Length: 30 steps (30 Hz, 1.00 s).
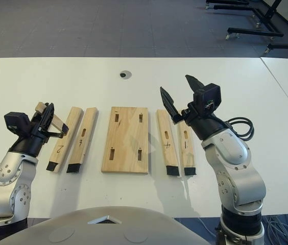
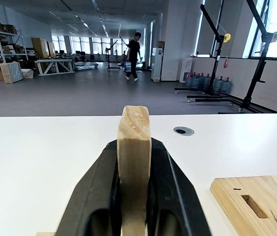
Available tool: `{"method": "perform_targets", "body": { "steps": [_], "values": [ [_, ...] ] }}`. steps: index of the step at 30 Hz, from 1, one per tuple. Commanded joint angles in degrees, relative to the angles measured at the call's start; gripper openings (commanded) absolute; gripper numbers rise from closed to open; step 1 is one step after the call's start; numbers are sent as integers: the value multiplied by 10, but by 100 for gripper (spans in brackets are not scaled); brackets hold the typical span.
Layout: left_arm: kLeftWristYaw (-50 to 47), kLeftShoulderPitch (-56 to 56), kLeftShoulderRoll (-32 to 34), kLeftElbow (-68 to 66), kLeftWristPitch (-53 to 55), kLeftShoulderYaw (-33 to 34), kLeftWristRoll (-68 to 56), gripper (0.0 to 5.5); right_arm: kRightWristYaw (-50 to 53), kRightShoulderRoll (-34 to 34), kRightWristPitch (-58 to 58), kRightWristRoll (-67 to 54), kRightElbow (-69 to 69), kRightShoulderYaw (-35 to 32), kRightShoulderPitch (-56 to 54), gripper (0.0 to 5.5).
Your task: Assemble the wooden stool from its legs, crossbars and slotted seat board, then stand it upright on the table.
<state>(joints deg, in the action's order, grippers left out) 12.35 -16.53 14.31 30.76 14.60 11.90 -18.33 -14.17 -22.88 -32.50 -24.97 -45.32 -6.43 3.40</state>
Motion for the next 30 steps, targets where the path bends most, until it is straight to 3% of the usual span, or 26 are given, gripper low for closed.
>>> {"method": "perform_targets", "body": {
  "steps": [1,30],
  "values": [
    [2,17,5,-29,-12,6,12,39,3,8,-9,-11,8,0,-11,390],
    [12,6,-4,-45,-14,-14,26,39,13,31,-9,-17,19,-10,-25,390]
  ]
}}
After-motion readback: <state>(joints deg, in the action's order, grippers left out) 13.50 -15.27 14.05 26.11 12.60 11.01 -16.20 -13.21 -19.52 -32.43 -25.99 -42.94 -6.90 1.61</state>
